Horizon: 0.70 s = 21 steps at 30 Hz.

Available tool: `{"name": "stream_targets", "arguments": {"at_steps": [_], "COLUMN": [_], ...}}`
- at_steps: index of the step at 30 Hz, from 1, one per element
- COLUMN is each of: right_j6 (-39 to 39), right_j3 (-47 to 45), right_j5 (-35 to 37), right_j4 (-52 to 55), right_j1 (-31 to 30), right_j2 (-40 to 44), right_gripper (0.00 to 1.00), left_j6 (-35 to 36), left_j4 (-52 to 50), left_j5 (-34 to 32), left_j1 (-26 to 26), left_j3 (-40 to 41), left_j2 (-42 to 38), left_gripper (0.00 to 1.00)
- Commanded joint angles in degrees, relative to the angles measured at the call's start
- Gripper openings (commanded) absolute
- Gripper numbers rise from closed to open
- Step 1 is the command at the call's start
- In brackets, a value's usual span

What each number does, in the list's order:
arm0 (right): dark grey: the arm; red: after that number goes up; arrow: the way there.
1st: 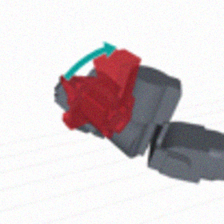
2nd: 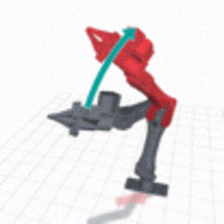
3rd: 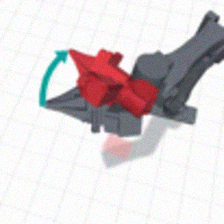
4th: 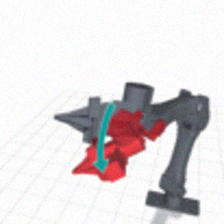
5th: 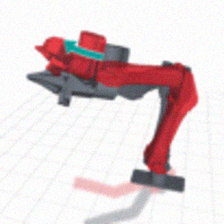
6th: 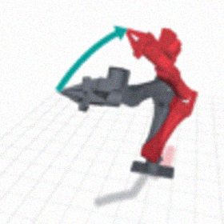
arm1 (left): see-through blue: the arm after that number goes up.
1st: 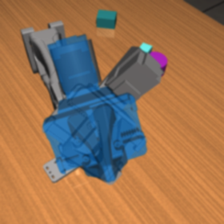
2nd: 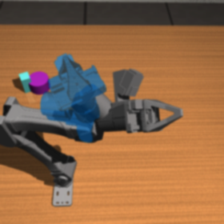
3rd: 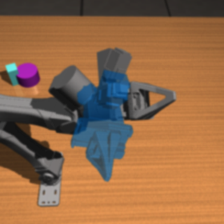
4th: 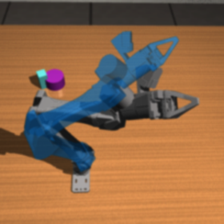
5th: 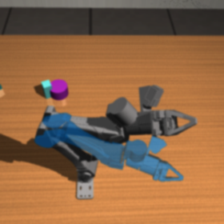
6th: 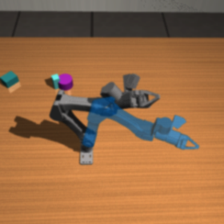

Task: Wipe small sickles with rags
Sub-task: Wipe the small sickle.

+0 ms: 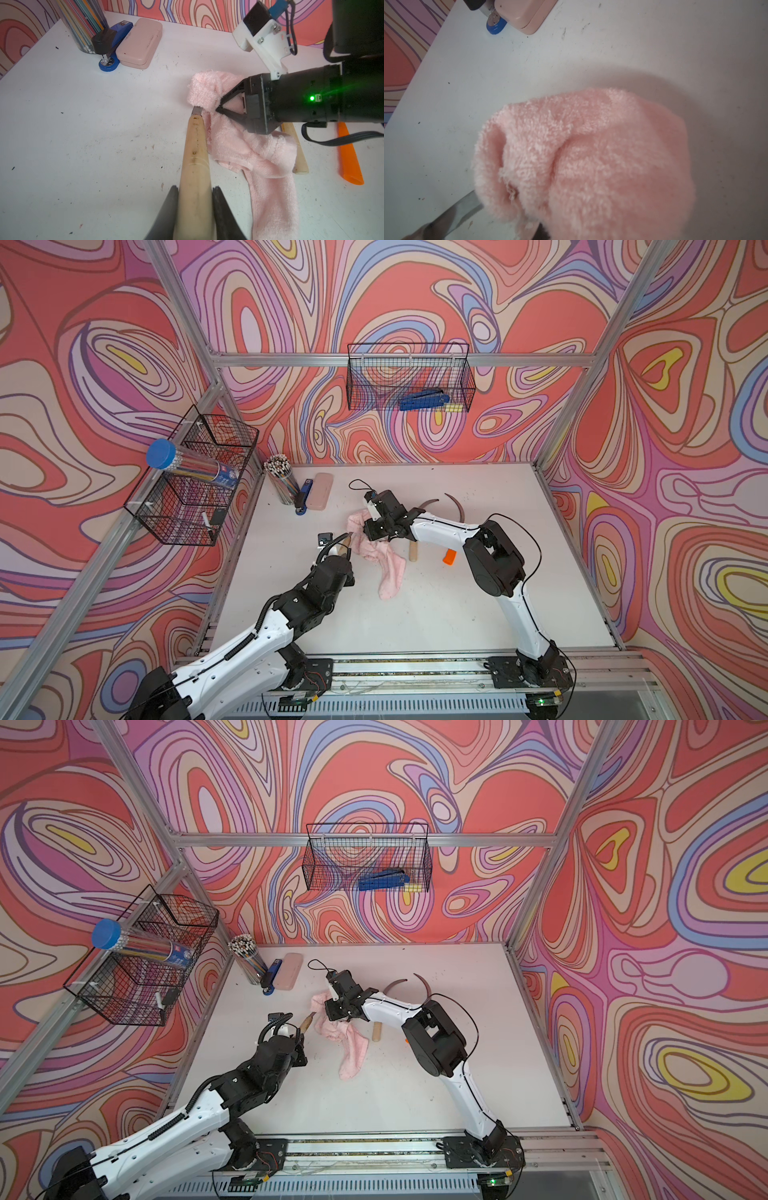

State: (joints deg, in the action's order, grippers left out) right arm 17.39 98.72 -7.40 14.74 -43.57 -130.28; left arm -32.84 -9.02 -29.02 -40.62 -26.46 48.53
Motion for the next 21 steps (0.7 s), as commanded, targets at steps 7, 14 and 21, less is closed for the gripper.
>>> {"name": "stream_targets", "arguments": {"at_steps": [7,14,21], "right_j6": [-2.7,-1.2,-1.5], "right_j3": [-6.5,-12.8,-1.5], "right_j5": [-7.5,-13.6,-7.5], "right_j4": [-7.9,-13.1,-3.7], "right_j1": [-6.0,-6.2,-4.9], "right_j2": [9.3,15.5,4.8], "right_gripper": [0.0,0.0,0.0], "left_j6": [-0.7,-0.7,-0.8], "left_j4": [0.7,1.1,0.8], "left_j5": [-3.2,-2.9,-2.7], "left_j1": [-0.2,-0.2,-0.2], "left_j3": [0.0,0.3,0.3], "left_j2": [2.7,2.9,2.1], "left_gripper": [0.0,0.0,0.0]}}
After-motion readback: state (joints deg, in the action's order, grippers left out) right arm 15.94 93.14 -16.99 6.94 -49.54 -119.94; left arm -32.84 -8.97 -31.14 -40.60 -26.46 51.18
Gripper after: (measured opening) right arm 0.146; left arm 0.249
